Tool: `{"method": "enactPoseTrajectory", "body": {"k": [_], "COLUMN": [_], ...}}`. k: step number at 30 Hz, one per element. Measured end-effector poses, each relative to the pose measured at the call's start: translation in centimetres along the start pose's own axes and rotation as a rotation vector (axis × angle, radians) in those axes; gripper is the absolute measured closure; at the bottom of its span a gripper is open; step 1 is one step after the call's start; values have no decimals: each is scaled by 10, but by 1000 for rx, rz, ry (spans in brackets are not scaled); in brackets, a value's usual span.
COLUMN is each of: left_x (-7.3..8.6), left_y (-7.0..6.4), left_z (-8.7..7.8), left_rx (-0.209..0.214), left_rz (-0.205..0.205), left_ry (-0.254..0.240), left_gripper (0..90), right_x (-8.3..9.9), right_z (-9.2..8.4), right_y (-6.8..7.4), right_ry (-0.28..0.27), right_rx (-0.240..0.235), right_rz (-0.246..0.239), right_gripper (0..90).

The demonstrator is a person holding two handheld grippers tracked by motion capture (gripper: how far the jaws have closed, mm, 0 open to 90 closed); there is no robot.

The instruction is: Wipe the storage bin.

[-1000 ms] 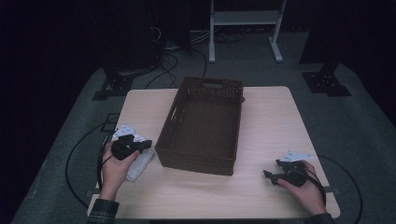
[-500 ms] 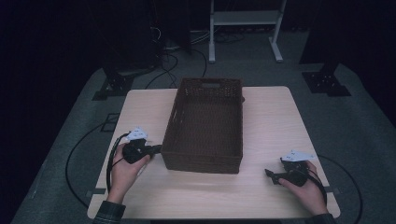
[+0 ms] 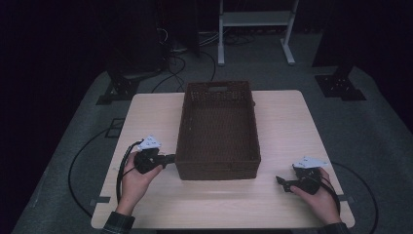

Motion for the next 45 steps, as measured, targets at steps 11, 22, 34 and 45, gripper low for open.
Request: {"method": "enactPoseTrajectory", "body": {"k": [11, 22, 34, 45], "left_x": [24, 62, 88, 98], "left_y": [-1, -8, -17, -17], "left_z": [-4, 0, 10, 21], "left_rx": [-39, -32, -50, -80], "left_rz": [-7, -7, 12, 53], "left_ry": [47, 95, 164, 203], "left_gripper": [757, 423, 174, 89], "right_x": [-1, -1, -1, -1], "right_z": [1, 1, 1, 1], "right_y": [0, 0, 0, 0], "right_ry": [2, 2, 1, 2], "right_rx": [4, 4, 4, 3], "right_rz": [4, 5, 5, 5], "right_gripper": [137, 137, 137, 137]}}
Point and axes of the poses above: each handheld gripper's, and its own axes: z roughly forward along the jaws, x roughly out of its underside, y roughly to its left, the point moved 7 cm from there along z, roughly forward along the jaws, and after that the axes turned 3 degrees about x, right-handed, at the moved point
